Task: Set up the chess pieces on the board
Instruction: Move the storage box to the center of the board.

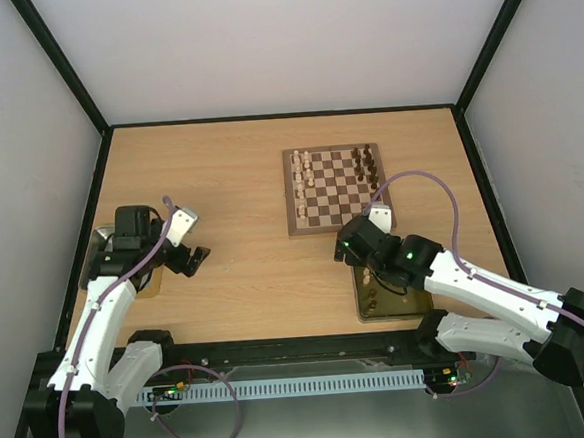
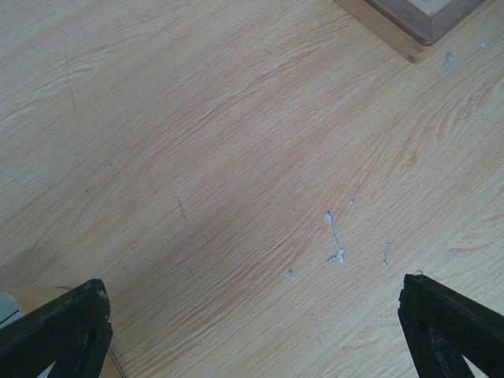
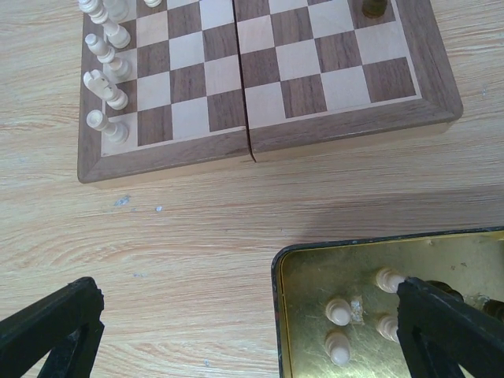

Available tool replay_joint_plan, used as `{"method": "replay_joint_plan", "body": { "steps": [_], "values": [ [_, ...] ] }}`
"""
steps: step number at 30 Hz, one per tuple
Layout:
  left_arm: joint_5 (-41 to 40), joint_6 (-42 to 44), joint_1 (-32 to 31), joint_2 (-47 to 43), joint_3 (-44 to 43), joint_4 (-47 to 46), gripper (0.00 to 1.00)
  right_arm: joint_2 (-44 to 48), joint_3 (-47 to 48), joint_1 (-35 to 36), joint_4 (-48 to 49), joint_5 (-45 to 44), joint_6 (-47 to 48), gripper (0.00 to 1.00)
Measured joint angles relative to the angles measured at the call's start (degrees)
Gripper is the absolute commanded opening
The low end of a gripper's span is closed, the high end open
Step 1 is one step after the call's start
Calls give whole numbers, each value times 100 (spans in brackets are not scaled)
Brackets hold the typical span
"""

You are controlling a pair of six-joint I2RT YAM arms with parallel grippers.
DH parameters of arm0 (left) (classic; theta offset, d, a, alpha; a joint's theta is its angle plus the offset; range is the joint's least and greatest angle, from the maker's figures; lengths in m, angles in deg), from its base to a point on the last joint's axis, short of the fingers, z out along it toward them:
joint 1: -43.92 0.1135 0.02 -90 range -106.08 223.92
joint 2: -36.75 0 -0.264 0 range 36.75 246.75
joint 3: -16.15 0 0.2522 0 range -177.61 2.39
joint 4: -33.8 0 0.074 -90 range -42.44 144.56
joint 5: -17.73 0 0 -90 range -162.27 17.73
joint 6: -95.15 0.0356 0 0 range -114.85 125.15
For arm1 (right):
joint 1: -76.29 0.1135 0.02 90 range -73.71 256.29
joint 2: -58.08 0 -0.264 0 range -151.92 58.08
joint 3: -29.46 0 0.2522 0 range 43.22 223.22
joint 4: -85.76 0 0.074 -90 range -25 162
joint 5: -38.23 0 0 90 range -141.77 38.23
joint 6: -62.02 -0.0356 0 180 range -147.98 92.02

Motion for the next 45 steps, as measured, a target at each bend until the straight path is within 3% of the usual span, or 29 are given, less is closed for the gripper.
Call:
{"method": "replay_joint_plan", "body": {
  "steps": [19, 26, 38, 45],
  "values": [
    [-35, 2, -55, -52, 42, -7, 99, -367, -269, 85, 63, 162, -195, 98],
    [-111, -4, -57, -120, 50, -15, 99, -704, -636, 85, 459, 470, -271, 87],
    [-162, -24, -57, -225, 81, -70, 99, -925, -737, 85, 835, 859, -348, 48],
    [-195, -24, -59, -225, 81, -96, 99, -1054, -920, 85, 977, 1060, -345, 46]
  ]
}}
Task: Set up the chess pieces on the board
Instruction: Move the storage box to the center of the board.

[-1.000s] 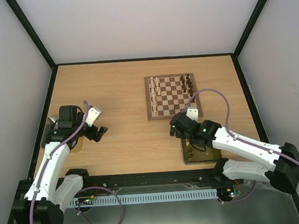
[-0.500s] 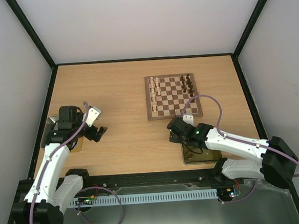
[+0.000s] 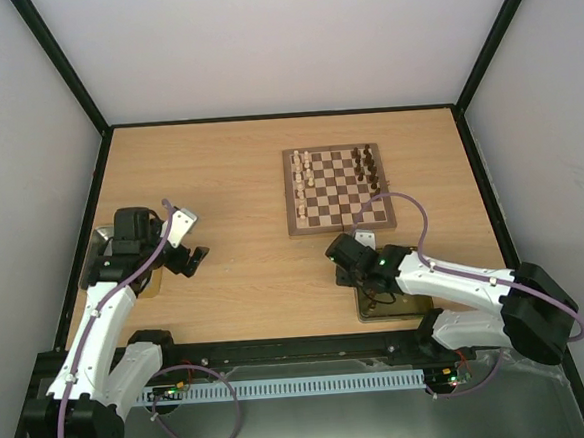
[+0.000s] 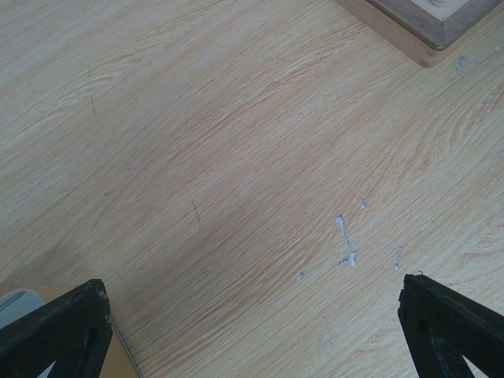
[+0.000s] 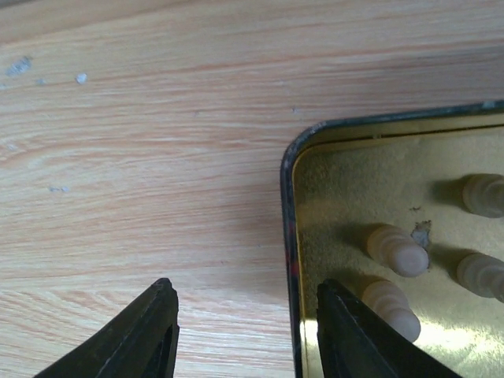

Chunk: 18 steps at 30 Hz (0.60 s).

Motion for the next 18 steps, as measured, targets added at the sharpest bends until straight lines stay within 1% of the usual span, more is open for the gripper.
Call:
{"method": "replay_joint_plan", "body": {
  "steps": [2, 8, 12, 18],
  "values": [
    [0, -2, 0, 0, 0, 0, 99, -4, -74, 0, 13, 50, 0, 45],
    [-2, -2, 0, 0, 0, -2, 99, -22, -157, 2, 66, 232, 2, 27],
    [-2, -7, 0, 2, 0, -4, 99, -76, -140, 109, 144, 387, -37, 26],
    [-4, -63, -31, 13, 0, -46, 99, -551, 118, 684, 308, 533, -238, 26]
  ]
}}
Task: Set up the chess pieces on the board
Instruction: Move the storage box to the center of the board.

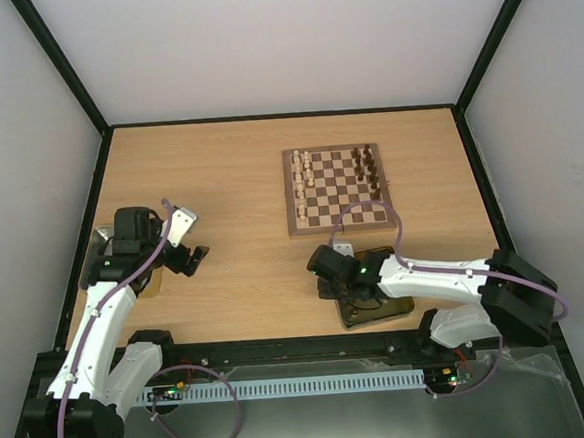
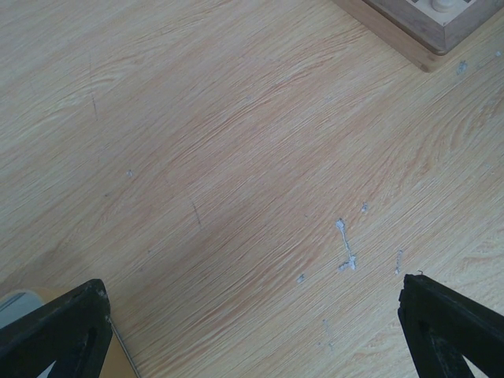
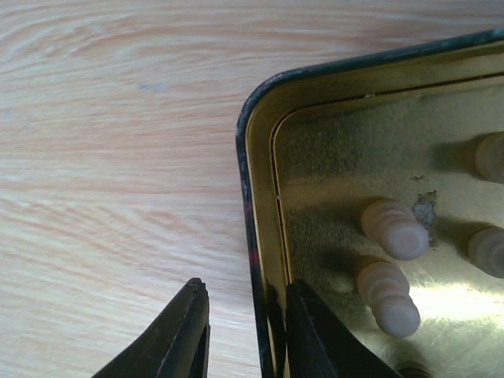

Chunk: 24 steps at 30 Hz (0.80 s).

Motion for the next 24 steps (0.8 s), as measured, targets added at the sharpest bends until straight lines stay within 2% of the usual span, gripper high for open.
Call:
{"method": "replay_joint_plan", "body": {
  "steps": [6, 18, 21, 24],
  "values": [
    [-4, -28, -26, 0, 0, -13, 99, -625, 367, 321, 361, 197, -155, 26],
    [-63, -46, -33, -4, 0, -42, 99, -1836, 1725, 337, 590, 358, 17, 27],
    [-68, -46, -44, -7, 2, -42, 99, -2048, 1910, 339, 640, 420, 94, 34],
    [-70, -48, -52, -9, 2, -42, 99, -2065, 1930, 339, 647, 457, 149, 48]
  ]
}}
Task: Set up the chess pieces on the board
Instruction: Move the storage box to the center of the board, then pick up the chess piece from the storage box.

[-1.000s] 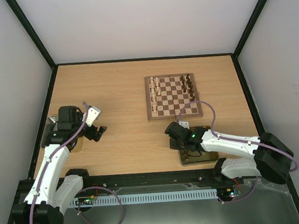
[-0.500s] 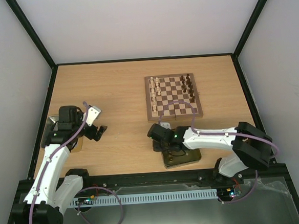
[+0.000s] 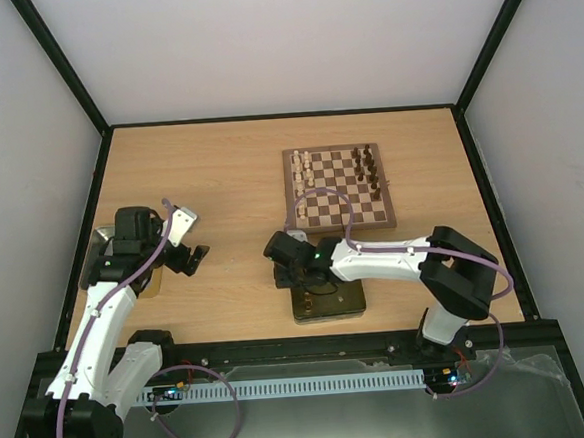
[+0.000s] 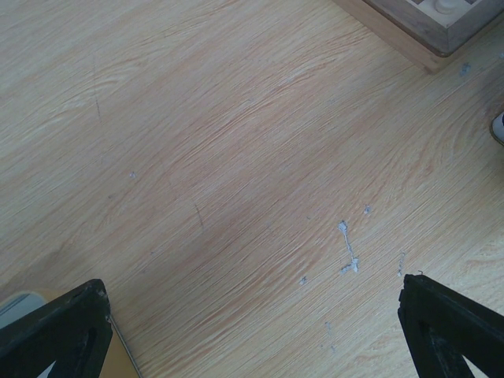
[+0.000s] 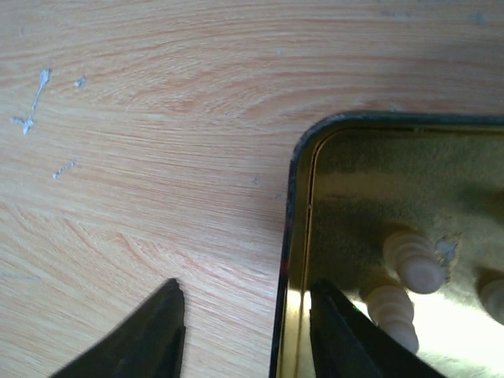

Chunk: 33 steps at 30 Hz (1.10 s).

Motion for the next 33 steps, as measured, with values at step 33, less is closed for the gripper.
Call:
{"method": "replay_joint_plan", "body": {
  "steps": [33],
  "values": [
    [13, -275, -114, 1102, -129, -297, 99, 2568, -896, -848, -1381, -802, 308, 39]
  ]
}}
